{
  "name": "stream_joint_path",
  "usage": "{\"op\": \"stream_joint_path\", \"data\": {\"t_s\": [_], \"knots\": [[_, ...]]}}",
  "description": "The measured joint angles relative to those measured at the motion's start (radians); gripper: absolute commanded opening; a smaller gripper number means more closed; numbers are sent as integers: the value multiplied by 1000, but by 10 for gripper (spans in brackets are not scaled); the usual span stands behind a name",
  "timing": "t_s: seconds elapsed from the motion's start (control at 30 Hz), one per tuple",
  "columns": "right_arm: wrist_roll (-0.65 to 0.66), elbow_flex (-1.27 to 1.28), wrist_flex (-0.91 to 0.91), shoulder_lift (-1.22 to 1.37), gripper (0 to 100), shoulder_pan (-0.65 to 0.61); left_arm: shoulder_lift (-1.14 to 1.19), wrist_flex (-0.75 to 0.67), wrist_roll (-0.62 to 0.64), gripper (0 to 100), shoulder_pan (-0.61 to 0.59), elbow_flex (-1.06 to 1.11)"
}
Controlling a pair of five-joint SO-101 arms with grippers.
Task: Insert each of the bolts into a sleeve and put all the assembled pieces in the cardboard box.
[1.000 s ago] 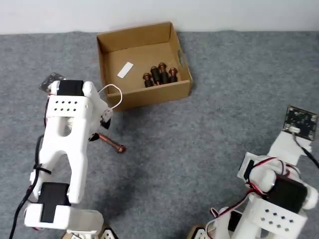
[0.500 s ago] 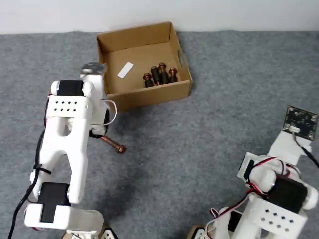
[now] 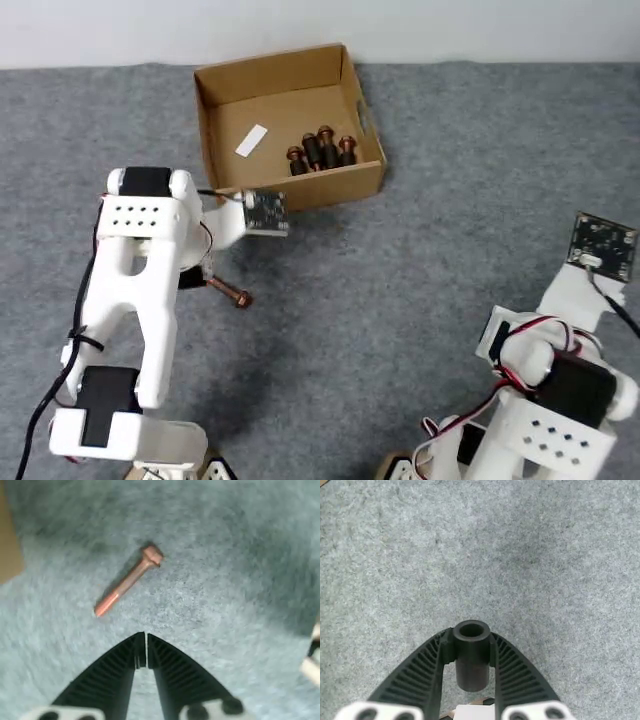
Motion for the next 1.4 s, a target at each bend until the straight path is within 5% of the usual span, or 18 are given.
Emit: {"op": "stream_joint_path", "data": {"t_s": [0.23,0.73,1.4], "knots": [[0,0,0,0,9,0,0,-98,-71,175,0,49],[0,0,0,0,9,0,104,-353,-110,173,52,158],[0,57,-54,0,9,0,285,-440,-110,69,112,158]]}}
